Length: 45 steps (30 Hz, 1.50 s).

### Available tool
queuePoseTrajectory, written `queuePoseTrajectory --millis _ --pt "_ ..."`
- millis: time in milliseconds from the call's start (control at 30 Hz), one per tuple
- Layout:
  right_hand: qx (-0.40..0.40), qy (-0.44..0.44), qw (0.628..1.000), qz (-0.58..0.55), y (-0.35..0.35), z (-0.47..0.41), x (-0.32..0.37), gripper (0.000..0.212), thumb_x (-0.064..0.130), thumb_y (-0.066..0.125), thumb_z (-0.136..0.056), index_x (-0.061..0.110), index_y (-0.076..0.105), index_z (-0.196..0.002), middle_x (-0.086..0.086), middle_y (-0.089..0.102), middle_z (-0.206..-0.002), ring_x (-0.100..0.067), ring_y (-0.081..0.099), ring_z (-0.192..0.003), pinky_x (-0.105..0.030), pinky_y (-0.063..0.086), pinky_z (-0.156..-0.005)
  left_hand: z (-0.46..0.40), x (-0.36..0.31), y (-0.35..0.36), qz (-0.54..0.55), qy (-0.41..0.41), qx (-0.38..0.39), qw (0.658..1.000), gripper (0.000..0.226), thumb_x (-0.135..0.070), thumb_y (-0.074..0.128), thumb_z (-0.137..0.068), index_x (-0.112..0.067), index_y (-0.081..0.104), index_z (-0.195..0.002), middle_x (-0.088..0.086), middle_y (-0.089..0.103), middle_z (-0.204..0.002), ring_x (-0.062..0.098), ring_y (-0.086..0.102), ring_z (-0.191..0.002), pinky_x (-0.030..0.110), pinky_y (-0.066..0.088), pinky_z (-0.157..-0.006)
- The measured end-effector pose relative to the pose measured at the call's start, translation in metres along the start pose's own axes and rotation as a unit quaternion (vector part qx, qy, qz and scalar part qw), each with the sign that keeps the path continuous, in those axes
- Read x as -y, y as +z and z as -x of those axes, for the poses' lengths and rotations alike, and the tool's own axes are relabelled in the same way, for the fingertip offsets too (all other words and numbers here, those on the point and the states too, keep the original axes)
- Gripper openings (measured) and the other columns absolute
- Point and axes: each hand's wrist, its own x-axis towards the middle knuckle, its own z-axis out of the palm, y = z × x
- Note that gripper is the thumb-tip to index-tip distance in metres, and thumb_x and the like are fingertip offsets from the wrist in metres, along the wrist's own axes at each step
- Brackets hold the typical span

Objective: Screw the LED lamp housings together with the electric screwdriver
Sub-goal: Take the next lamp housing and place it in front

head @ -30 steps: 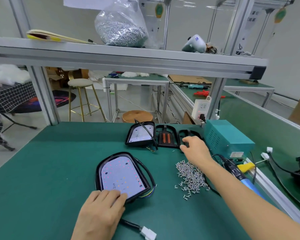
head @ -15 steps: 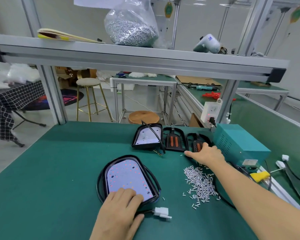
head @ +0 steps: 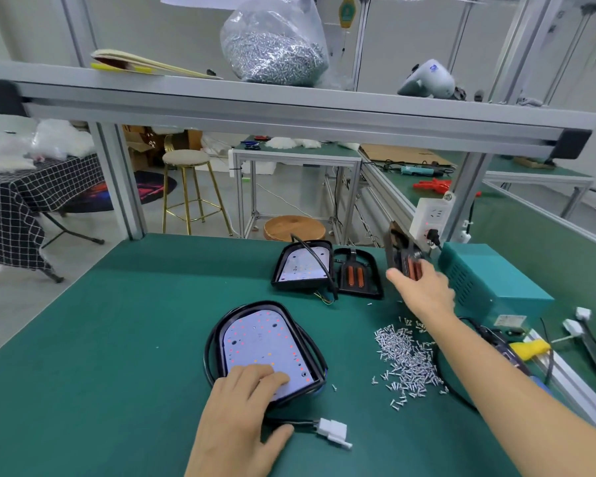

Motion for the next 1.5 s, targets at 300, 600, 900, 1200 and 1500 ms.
queuePoseTrajectory --millis 300,600,900,1200,1500 --pt "0.084 -0.285 0.955 0.007 0.009 0.183 0.05 0.087 0.07 0.047 -0.053 0.038 0.046 -0.134 0.009 0.037 -0.136 -0.018 0.036 -0.122 -0.033 0.03 -0.107 -0.029 0.051 -0.03 0.224 -0.47 -0.136 0.843 0.019 -0.016 0.061 -0.089 -0.021 0.058 -0.107 -0.003 0.058 -0.106 0.014 0.057 -0.088 0.028 0.044 -0.08" --pt "0.054 -0.293 0.937 0.181 0.072 0.215 0.054 0.077 0.066 0.051 -0.064 0.027 0.043 -0.13 0.001 0.03 -0.142 -0.025 0.029 -0.115 -0.035 0.022 -0.093 -0.075 0.086 -0.021 0.36 -0.593 -0.008 0.72 0.012 -0.013 0.041 -0.097 -0.005 0.049 -0.099 0.016 0.053 -0.096 0.028 0.054 -0.068 0.034 0.047 -0.056" --pt "0.053 -0.317 0.921 0.218 0.082 0.216 0.052 0.089 0.071 0.051 -0.069 0.019 0.037 -0.139 -0.006 0.03 -0.147 -0.029 0.03 -0.122 -0.04 0.025 -0.102 -0.079 0.082 -0.016 0.299 -0.563 0.05 0.769 0.014 -0.017 0.056 -0.088 -0.008 0.055 -0.078 0.015 0.06 -0.076 0.027 0.055 -0.066 0.031 0.05 -0.06" --pt "0.054 -0.332 0.91 0.242 0.076 0.203 0.038 0.087 0.08 0.041 -0.073 0.024 0.041 -0.139 -0.006 0.016 -0.158 -0.028 0.004 -0.147 -0.054 -0.012 -0.112 -0.075 0.08 -0.017 0.304 -0.573 0.079 0.757 0.016 -0.014 0.066 -0.085 -0.012 0.055 -0.074 0.006 0.048 -0.069 0.017 0.038 -0.058 0.023 0.034 -0.052" --pt "0.138 -0.347 0.923 0.093 0.065 0.177 0.027 0.061 0.061 0.057 -0.083 0.023 0.05 -0.131 0.007 0.045 -0.139 -0.015 0.03 -0.132 -0.027 0.025 -0.109 -0.082 0.072 -0.015 0.339 -0.586 0.045 0.735 0.011 -0.016 0.06 -0.091 -0.009 0.057 -0.084 0.009 0.058 -0.081 0.021 0.049 -0.066 0.026 0.041 -0.06"
